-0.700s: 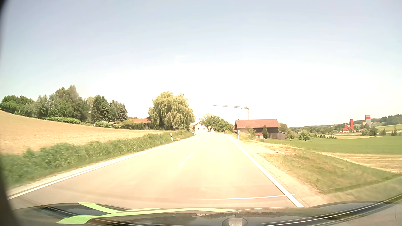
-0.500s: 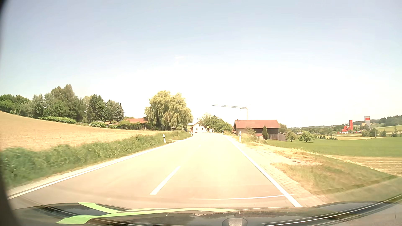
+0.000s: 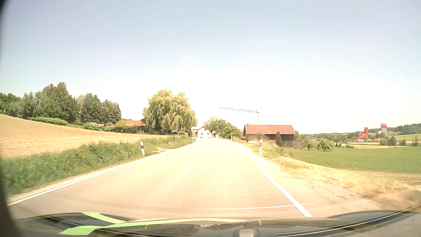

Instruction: Follow the waypoints while adhering to traffic rules and regulations

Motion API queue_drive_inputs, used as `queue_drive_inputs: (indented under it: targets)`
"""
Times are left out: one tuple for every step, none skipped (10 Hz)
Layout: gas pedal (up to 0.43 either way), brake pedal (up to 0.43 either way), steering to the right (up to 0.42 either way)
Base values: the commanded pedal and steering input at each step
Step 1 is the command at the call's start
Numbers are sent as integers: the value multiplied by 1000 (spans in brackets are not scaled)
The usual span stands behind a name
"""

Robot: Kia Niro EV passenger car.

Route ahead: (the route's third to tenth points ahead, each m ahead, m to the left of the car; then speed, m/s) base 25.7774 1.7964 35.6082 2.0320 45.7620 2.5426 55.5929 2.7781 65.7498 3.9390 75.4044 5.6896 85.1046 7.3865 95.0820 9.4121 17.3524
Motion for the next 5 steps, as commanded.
queue_drive_inputs:
  targets:
    - [157, 0, -3]
    - [118, 0, -2]
    - [67, 0, -3]
    - [28, 0, -2]
    - [28, 0, -3]
